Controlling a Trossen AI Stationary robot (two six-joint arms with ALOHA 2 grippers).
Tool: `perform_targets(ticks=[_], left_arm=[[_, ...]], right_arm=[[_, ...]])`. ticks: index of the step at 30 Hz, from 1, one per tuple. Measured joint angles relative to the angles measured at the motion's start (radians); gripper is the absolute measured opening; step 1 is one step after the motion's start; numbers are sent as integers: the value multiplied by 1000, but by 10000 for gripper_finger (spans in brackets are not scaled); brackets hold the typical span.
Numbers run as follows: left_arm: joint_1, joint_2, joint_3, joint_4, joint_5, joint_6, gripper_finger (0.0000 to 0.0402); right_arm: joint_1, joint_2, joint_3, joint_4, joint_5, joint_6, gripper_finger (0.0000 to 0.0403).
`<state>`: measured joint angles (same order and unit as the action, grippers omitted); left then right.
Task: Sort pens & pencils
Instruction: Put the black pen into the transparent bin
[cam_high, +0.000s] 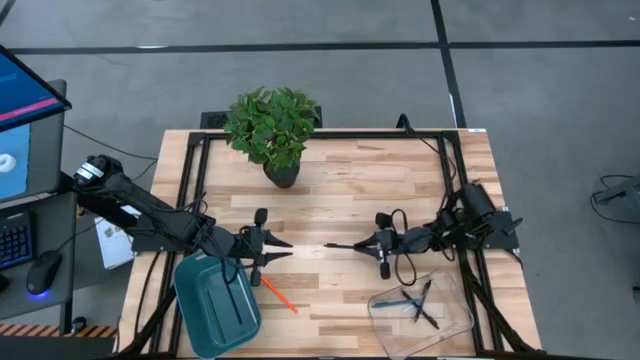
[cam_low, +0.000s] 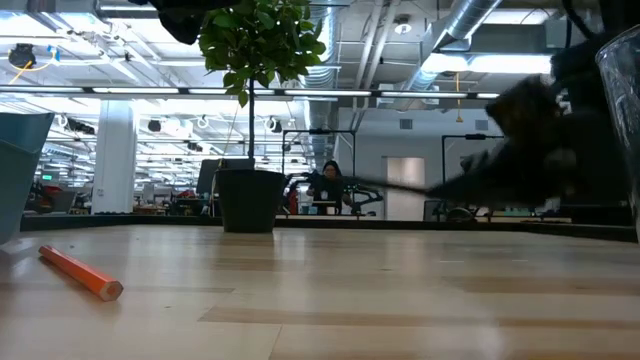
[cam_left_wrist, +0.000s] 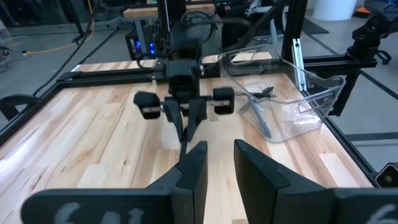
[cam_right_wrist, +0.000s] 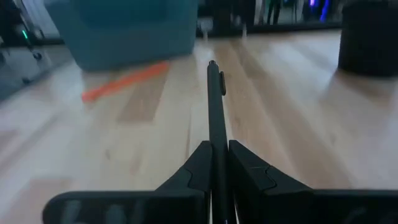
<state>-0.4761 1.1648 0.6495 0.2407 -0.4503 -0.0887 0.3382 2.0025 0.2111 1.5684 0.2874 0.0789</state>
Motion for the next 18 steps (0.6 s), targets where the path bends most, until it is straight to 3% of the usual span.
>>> perform_targets(ticks=[18], left_arm=[[0, 0, 0, -7, 0, -8, 71]], right_arm=[[-13, -545, -111, -36, -2, -140, 60]])
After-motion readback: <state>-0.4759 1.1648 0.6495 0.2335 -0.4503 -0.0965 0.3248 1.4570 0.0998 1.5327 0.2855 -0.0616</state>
